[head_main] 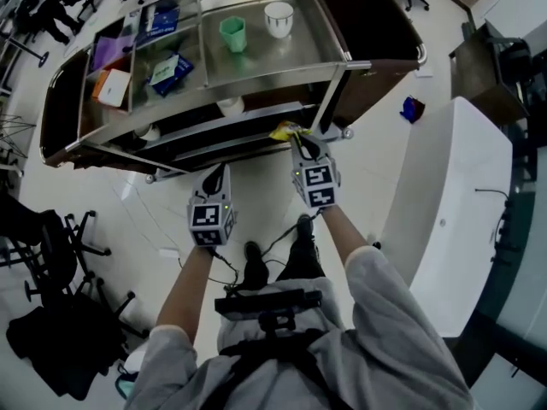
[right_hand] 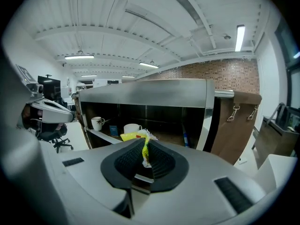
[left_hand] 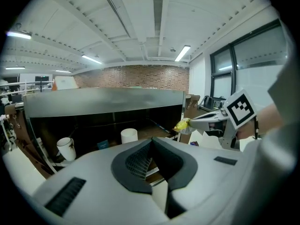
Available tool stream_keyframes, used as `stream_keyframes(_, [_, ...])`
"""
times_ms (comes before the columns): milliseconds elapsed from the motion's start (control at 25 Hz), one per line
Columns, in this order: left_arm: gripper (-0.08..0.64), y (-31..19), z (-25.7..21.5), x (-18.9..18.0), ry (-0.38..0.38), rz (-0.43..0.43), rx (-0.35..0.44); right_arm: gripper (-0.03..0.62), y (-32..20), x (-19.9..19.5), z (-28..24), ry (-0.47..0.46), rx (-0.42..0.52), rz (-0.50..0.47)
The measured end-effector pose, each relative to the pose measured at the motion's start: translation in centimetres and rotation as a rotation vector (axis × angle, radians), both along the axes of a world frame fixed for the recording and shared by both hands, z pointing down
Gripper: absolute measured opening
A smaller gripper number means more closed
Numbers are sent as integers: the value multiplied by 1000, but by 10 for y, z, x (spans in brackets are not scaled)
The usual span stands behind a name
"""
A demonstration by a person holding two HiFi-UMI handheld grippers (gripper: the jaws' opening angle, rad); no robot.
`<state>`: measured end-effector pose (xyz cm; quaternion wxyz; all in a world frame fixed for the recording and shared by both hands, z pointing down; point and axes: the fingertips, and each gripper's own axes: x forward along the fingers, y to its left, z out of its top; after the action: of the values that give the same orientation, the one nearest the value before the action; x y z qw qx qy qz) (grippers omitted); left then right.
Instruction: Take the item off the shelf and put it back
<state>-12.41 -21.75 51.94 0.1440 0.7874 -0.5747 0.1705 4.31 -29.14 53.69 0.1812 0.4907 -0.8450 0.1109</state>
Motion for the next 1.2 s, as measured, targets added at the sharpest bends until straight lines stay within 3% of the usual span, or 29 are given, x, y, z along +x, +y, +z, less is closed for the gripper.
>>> stream_keyframes(720, [5,-113,77,34,-17,19,-38,32,-132,-26,93,70,-13,-4])
stream_keyframes(1200, [5,-139,105,49,-4,20,-53,32,-178,-33,133,122,3,6])
